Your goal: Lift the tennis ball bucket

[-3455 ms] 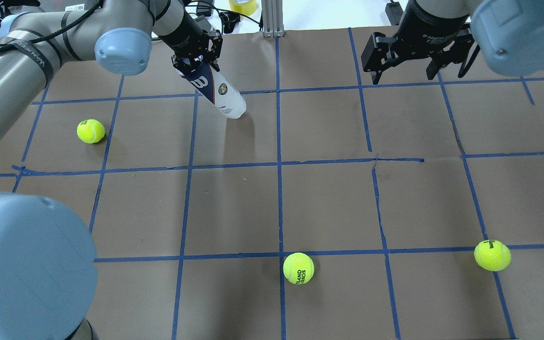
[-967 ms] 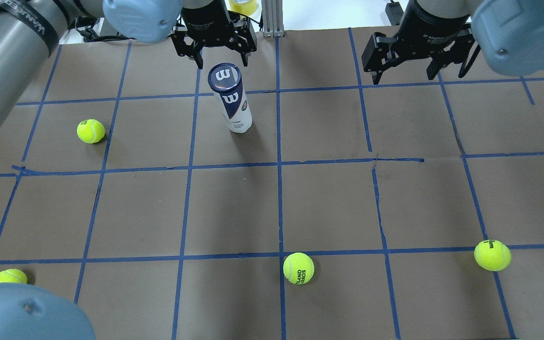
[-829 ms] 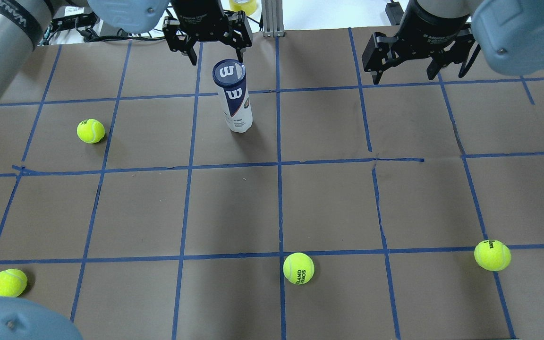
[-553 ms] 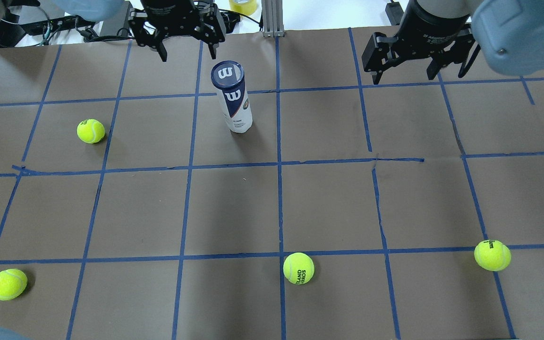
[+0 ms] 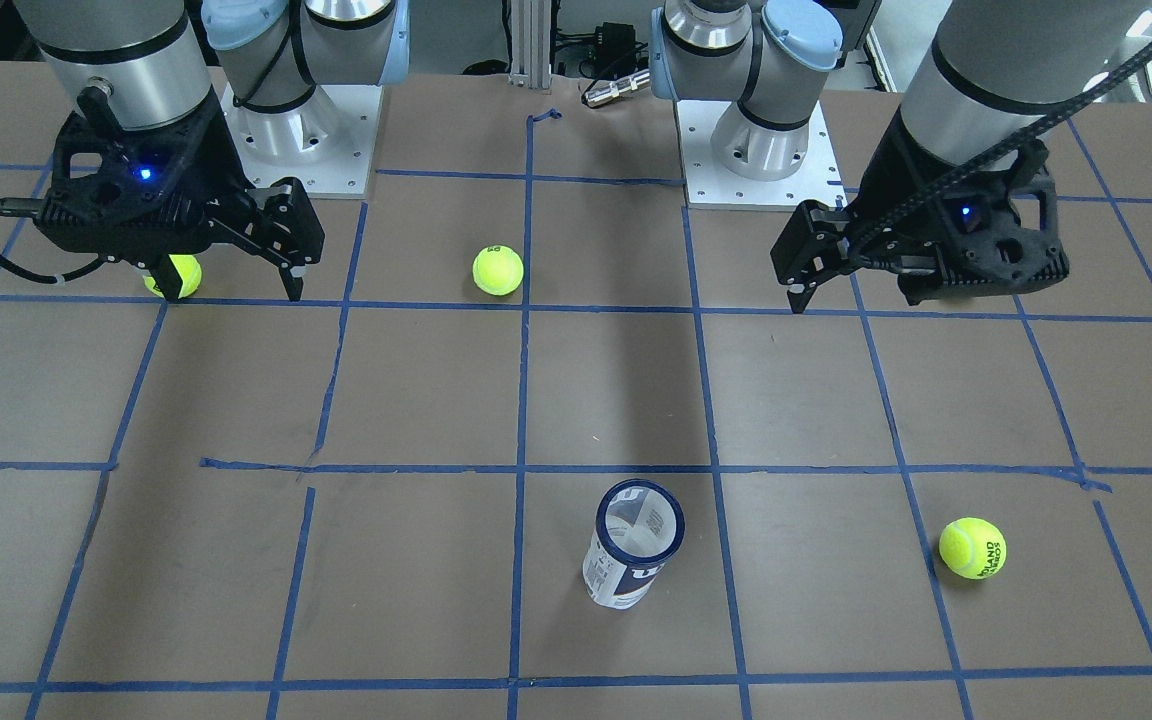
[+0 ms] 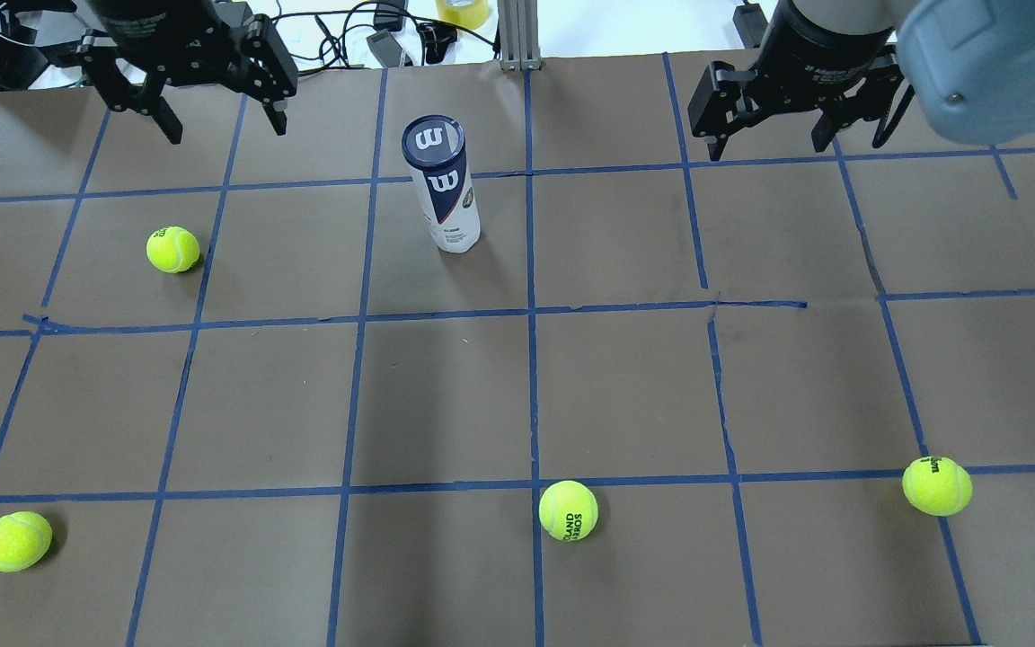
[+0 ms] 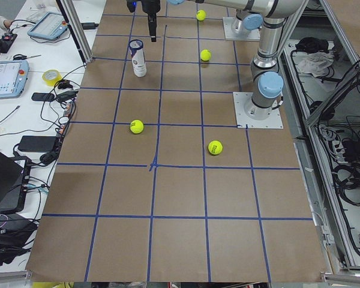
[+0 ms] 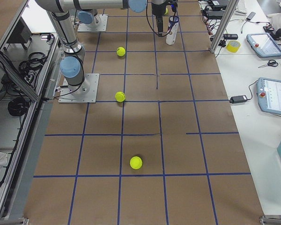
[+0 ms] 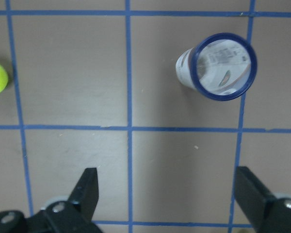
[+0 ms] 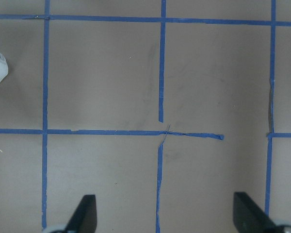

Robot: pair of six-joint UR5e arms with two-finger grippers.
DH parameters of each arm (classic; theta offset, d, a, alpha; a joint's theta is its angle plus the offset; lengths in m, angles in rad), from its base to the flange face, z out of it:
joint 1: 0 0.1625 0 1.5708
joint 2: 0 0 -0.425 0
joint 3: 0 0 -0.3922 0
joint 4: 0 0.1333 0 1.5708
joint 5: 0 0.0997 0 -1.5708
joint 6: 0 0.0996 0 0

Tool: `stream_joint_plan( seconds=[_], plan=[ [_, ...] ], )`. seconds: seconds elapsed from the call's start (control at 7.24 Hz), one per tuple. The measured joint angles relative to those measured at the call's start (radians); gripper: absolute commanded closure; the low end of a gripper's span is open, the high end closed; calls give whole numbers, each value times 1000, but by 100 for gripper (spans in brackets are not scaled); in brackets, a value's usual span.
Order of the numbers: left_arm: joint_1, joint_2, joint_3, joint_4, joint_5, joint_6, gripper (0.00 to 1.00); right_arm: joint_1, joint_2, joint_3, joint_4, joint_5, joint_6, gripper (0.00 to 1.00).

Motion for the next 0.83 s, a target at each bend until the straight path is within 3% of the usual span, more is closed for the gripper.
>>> stream_joint_plan(
  seconds=[0.41,0.83],
  plan=[
    [19,96,-144,43,-9,14,0,0,0,0,0,0,0,0],
    [19,145,-195,55,-8,21,0,0,0,0,0,1,0,0]
  ],
)
